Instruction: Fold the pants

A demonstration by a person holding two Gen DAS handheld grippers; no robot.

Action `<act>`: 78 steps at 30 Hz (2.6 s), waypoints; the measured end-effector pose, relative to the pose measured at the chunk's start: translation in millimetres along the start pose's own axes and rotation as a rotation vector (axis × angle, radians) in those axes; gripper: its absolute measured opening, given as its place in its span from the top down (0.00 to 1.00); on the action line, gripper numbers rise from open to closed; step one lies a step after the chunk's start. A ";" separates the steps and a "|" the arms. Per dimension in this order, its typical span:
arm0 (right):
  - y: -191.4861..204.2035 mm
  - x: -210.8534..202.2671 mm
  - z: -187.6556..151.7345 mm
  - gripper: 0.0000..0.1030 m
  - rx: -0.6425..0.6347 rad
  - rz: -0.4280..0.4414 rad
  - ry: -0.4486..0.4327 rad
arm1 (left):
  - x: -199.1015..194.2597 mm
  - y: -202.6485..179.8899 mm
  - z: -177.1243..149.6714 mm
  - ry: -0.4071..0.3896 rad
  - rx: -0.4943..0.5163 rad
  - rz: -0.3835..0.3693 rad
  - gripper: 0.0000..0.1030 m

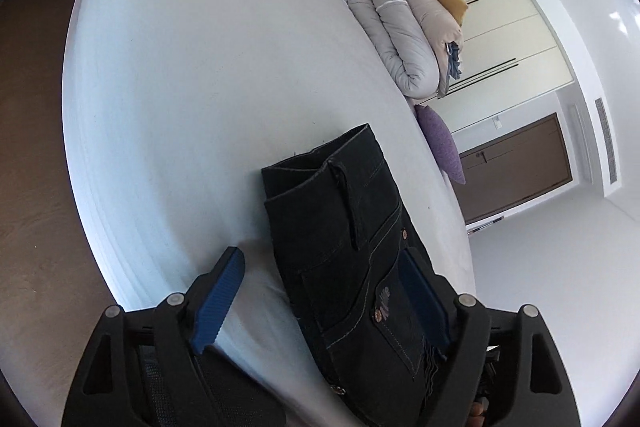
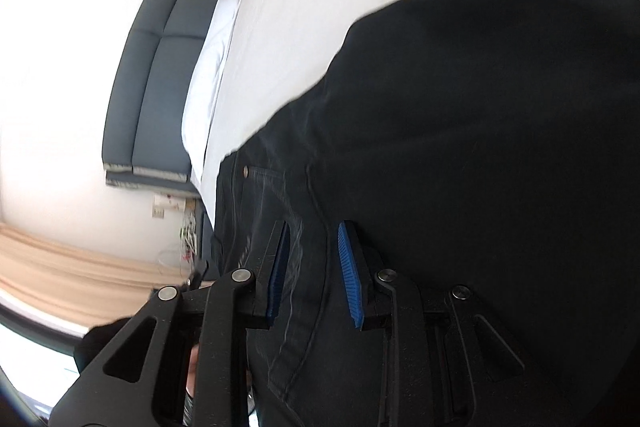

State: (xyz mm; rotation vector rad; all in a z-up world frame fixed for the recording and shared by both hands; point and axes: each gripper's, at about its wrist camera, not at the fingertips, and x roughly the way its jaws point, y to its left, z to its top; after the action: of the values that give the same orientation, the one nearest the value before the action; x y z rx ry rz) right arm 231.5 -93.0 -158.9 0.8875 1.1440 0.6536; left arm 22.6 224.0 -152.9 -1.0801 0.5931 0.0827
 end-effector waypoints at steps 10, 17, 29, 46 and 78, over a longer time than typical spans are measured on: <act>-8.6 3.3 -9.4 0.76 -0.022 0.058 0.006 | 13.3 -3.7 2.3 0.041 -0.096 -0.132 0.20; -24.6 -26.5 -23.1 0.79 -0.029 0.050 0.005 | 29.5 18.9 12.3 0.060 -0.236 -0.206 0.49; -14.5 -36.1 -26.0 0.95 -0.031 -0.115 0.012 | 23.2 -0.7 10.1 0.009 -0.074 -0.164 0.84; 1.7 -2.3 -30.5 1.00 -0.121 -0.142 0.074 | 10.5 -72.4 1.5 -0.033 0.261 -0.125 0.85; -33.9 -105.4 -21.9 0.26 0.021 0.186 -0.102 | 57.7 -236.8 -247.9 0.175 1.368 0.093 0.85</act>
State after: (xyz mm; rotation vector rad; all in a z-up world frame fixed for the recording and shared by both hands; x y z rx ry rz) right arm 179.1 -191.2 -140.2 1.0422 0.9854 0.7404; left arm 50.2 -113.4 -73.3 0.2731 0.6695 -0.3108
